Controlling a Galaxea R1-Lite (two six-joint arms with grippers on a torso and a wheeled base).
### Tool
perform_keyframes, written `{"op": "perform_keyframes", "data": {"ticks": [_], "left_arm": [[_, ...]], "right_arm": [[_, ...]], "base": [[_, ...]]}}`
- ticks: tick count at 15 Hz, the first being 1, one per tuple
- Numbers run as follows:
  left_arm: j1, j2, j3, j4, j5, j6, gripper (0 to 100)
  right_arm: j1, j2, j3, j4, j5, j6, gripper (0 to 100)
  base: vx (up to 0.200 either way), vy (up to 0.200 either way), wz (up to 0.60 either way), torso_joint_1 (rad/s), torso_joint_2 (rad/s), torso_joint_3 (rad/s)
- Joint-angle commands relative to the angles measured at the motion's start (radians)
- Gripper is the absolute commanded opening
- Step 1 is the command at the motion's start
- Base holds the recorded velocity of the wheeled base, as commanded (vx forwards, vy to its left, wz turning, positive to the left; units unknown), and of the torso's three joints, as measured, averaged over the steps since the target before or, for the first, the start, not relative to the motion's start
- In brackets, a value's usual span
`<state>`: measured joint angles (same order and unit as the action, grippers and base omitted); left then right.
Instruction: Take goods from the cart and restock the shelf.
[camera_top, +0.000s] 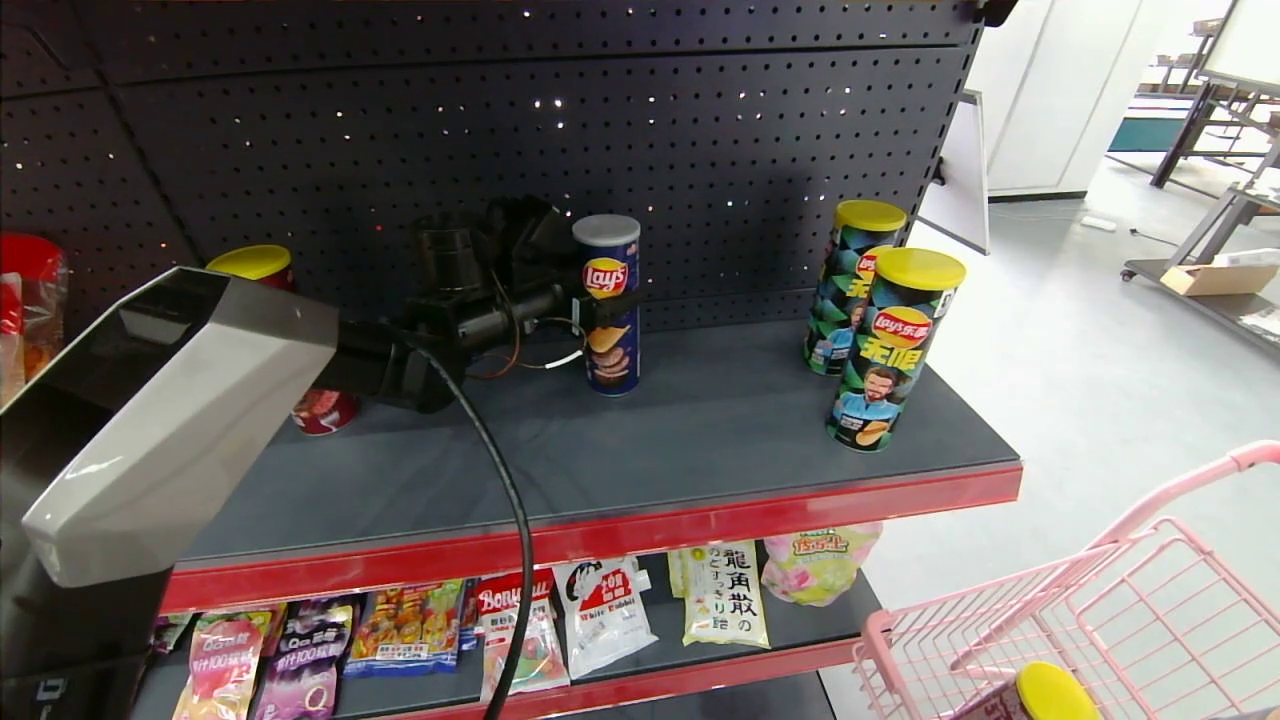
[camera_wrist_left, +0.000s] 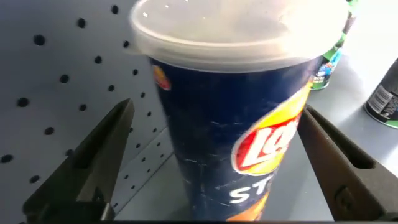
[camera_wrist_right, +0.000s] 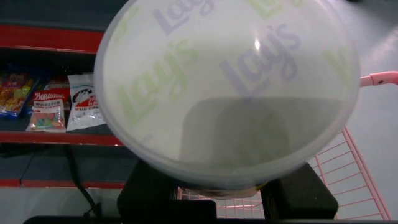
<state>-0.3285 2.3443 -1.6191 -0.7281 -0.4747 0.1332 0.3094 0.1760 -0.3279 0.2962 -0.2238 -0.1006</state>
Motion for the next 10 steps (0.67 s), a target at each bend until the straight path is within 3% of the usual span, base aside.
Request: {"op": "perform_keyframes", "data": {"ticks": [1,7,8,10], "left_arm": [[0.0,0.004,-0.01,0.003,-0.001,0.0,100],[-0.003,0.01,-0.01,0.004,-0.001,0.0,100],[-0.006,0.013,-0.01,0.004,-0.001,-0.001,0],[-0.017,0.013,-0.01,0.004,-0.001,-0.012,0]], "right_arm": [[0.001,-0.001,0.0,0.0,0.0,-0.001,0],[0.001,-0.003,0.0,0.0,0.0,-0.001,0],[0.001,-0.001,0.0,0.0,0.0,-0.001,0],[0.001,-0.001,-0.002,0.0,0.0,-0.001,0]], "base": [[0.0,0.0,0.0,0.0,0.0,0.0],[0.0,0.0,0.0,0.0,0.0,0.0],[0.0,0.0,0.0,0.0,0.0,0.0],[0.0,0.0,0.0,0.0,0.0,0.0]]}}
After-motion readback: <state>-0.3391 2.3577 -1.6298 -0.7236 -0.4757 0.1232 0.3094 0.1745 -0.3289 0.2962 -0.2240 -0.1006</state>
